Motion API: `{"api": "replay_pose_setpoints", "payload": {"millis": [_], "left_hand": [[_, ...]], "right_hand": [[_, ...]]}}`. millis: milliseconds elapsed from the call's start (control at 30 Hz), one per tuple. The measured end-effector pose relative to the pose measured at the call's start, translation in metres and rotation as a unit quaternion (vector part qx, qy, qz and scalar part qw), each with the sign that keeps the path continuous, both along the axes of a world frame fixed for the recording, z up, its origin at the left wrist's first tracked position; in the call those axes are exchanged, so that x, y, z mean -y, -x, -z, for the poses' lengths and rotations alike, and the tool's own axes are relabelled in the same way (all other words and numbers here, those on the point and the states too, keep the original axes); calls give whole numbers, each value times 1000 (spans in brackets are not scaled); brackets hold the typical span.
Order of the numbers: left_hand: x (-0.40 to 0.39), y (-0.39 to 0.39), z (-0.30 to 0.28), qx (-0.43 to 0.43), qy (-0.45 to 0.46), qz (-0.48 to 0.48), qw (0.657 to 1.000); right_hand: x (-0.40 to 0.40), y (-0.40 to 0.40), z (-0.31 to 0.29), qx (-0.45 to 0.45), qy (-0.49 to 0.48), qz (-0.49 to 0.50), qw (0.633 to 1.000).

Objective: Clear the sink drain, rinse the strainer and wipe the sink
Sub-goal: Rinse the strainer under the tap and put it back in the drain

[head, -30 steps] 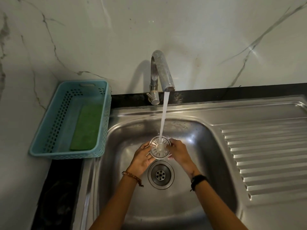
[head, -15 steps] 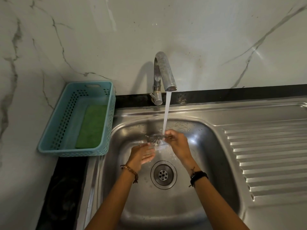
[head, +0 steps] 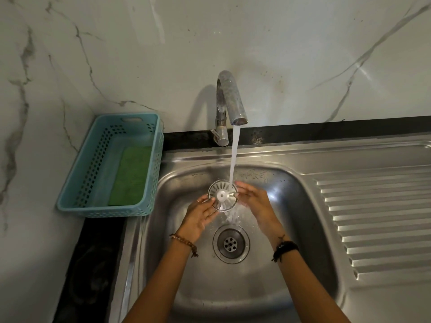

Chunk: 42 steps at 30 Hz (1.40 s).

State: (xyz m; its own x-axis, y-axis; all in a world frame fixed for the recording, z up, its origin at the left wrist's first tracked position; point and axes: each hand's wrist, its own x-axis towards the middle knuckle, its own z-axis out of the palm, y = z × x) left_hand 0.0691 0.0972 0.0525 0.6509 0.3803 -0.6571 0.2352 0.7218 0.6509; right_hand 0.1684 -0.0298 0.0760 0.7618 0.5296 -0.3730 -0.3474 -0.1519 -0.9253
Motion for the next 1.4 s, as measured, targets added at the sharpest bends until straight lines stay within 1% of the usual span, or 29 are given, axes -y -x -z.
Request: {"api": "replay_pose_setpoints", "payload": {"millis": [67,133,233,333,400,467,500,600,633,700,767,800,867,900,933,967,1000,1033,1067,1100,1133,1167,1200,1233,1267,1300,1333,1367,1400], "left_hand": [[2,2,3,-8,67,-30,997],[5,2,1,-11,113,-54,992],[0,0,-7,-12,134,-56,989],[-4,-5,-13,-33,66,12,997],[-4,-10,-14,-56,25,37,997],[-2,-11,-12,-71,8,35,997],[-1,-11,-11,-71,6,30,997],[3,-9,-11,-53,22,12,998],[5,-9,-12,-48,39,6,998],[9,-11,-15,-40,67,2,997],[12,-13,-18,-30,76,0,997],[13,-14,-20,-25,79,-2,997],[13,-16,-23,-28,77,-10,997],[13,-17,-24,-31,74,-16,997],[12,-16,-25,-31,74,-21,997],[11,-15,-26,-32,73,-23,997],[9,-12,-26,-34,68,-22,997],[8,-9,-25,-37,55,-17,998],[8,-5,-25,-41,35,-16,998],[9,-3,-24,-44,9,-24,999],[10,0,-23,-44,-19,-45,998],[12,2,-21,-44,-47,-74,995],[14,4,-20,-48,-81,-98,991],[15,6,-17,-58,-131,-94,985],[19,9,-15,-67,-187,-64,978],[23,14,-15,-64,-235,-26,970],[27,18,-13,-54,-275,9,960],[31,24,-13,-43,-308,35,950],[35,29,-12,-37,-349,55,935]], "right_hand": [[-3,3,-7,94,29,-54,994],[0,5,-8,159,50,-99,981],[12,6,-6,225,81,-158,958],[21,2,-1,312,148,-215,914],[24,-2,0,342,177,-246,890],[20,-9,-6,349,205,-252,879],[15,-13,-12,351,207,-235,882],[-13,-34,-43,348,130,-117,921],[-28,-43,-56,349,107,-89,927],[-59,-65,-78,327,68,-68,940],[-88,-84,-93,276,71,-99,953],[-100,-91,-97,260,98,-146,949],[-114,-95,-97,223,147,-256,929],[-115,-95,-93,197,141,-269,932],[-114,-94,-90,154,114,-246,950],[-108,-90,-86,83,58,-199,975],[-98,-86,-79,-3,-24,-143,989],[-87,-83,-68,-79,-107,-91,987],[-74,-76,-54,-135,-165,-53,976],[-58,-65,-38,-140,-162,-24,977],[-42,-52,-21,-113,-110,-12,987],[-23,-35,-7,-67,-38,-29,997],[-7,-19,6,-40,14,-76,996],[7,-3,17,-37,48,-128,990],[16,10,25,-53,65,-158,984],[23,20,30,-55,72,-156,984],[27,28,33,-38,76,-131,988],[30,34,33,16,90,-104,990],[32,38,30,93,111,-93,985]]}}
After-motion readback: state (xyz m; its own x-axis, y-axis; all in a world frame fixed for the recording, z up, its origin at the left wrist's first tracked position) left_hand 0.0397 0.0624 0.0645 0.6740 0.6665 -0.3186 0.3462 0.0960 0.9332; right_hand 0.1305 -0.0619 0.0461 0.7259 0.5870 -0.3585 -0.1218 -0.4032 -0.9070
